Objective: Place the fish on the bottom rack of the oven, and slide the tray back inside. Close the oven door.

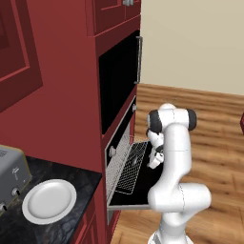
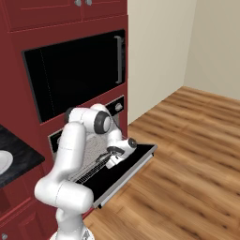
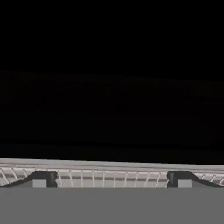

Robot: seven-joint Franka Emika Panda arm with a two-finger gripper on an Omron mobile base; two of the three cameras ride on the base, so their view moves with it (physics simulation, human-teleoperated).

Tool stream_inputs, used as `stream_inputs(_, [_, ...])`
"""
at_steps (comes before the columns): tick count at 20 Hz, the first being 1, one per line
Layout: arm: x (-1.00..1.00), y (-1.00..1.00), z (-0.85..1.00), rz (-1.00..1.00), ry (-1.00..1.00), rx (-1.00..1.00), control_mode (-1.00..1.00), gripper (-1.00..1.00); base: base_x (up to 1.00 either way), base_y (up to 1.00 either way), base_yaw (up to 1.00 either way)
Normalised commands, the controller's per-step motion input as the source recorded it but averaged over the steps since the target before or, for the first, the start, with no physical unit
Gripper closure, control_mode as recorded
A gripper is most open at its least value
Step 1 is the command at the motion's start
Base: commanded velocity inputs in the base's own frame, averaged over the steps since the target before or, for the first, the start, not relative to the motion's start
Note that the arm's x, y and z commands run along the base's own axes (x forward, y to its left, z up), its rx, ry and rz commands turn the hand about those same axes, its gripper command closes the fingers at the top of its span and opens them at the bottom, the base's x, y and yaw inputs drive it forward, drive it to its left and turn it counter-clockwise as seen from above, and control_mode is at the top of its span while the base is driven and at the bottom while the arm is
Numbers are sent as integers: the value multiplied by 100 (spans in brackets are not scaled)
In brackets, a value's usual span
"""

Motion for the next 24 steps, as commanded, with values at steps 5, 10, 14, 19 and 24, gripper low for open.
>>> stream_inputs(5, [16,3,-46,0,-1,1,-100,-100,0,0,0])
stream_inputs(10, [34,17,-41,0,0,0,-100,-100,0,0,0])
stream_inputs(14, [61,31,-35,0,0,1,-100,-100,0,0,0])
stream_inputs(19, [46,27,-44,0,0,0,-100,-100,0,0,0])
stream_inputs(24, [32,28,-65,0,0,0,-100,-100,0,0,0])
